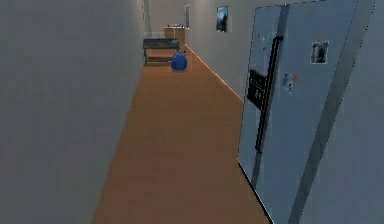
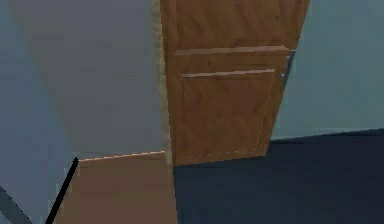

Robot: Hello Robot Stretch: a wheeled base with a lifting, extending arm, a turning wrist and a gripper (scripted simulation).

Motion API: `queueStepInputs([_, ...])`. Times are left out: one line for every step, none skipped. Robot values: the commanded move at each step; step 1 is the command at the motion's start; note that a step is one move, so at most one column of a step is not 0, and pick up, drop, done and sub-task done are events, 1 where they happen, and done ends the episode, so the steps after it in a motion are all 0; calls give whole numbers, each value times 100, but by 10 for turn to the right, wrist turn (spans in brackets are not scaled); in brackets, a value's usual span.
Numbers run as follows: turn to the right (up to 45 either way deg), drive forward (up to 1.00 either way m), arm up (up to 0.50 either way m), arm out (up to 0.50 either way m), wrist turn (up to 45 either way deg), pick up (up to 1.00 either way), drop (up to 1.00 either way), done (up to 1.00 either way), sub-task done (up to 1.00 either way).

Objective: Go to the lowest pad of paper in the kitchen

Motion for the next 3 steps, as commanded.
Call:
queueStepInputs([30, 0, 0, 0, 0, 0, 0, 0, 0])
queueStepInputs([0, 100, 0, 0, 0, 0, 0, 0, 0])
queueStepInputs([0, 40, 0, 0, 0, 0, 0, 0, 0])
